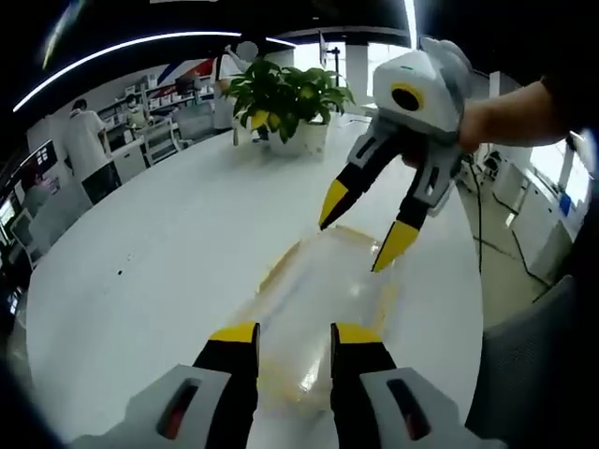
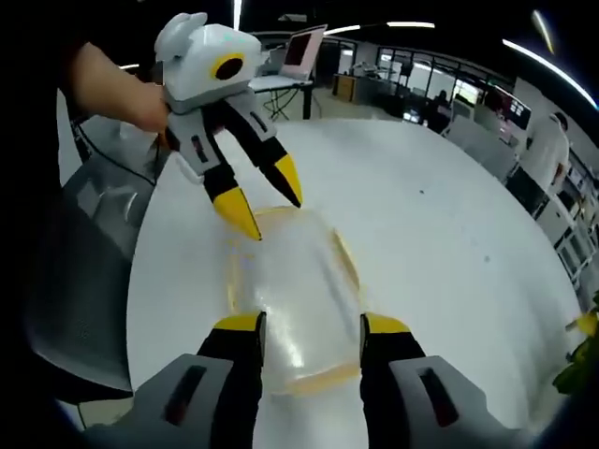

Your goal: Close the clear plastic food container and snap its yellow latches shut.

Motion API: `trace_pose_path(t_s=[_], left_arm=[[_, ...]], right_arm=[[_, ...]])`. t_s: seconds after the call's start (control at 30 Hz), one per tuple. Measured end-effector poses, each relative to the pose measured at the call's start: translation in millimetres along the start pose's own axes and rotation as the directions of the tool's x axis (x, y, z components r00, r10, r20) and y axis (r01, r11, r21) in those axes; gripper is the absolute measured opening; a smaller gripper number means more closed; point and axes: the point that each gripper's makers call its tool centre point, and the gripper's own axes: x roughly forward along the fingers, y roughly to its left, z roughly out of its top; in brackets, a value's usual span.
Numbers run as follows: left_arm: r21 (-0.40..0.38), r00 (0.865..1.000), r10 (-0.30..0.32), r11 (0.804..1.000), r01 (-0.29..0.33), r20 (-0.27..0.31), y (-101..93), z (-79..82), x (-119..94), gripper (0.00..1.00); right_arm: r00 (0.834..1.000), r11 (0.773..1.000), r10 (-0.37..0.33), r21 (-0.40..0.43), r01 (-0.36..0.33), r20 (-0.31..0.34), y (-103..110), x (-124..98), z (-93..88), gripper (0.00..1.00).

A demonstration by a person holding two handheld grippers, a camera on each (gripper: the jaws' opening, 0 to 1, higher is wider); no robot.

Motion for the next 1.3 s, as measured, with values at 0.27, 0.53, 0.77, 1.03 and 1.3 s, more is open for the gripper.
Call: trace_pose_path(t_s=[0.27, 0.53, 0.77, 1.03, 1.3], left_arm=[[0.118, 0.994, -0.103, 0.987, 0.106, -0.032, -31.5, 1.9, 12.9, 0.34], [0.325, 0.988, -0.071, 0.939, 0.113, -0.137, -40.4, -15.4, 24.6, 0.44], [0.423, 0.989, -0.022, 0.902, 0.082, -0.145, -39.3, -13.2, 31.3, 0.44], [0.412, 0.992, -0.014, 0.909, 0.066, -0.128, -38.0, -13.5, 31.4, 0.43], [0.477, 0.993, 0.017, 0.878, 0.04, -0.115, -38.4, -8.6, 36.4, 0.4]], right_arm=[[0.999, 0.999, 0.046, -0.018, -0.046, 0.008, 4.4, 19.6, 14.6, 0.35], [0.993, 0.99, 0.089, -0.098, -0.096, -0.078, -5.3, 40.0, 14.5, 0.35], [0.957, 0.97, 0.233, -0.023, -0.241, -0.174, -11.8, 46.5, 13.4, 0.36], [0.895, 0.936, 0.335, -0.007, -0.353, -0.294, -5.7, 48.5, 12.2, 0.36], [0.83, 0.913, 0.366, -0.01, -0.407, -0.421, -3.2, 54.2, 11.4, 0.34]])
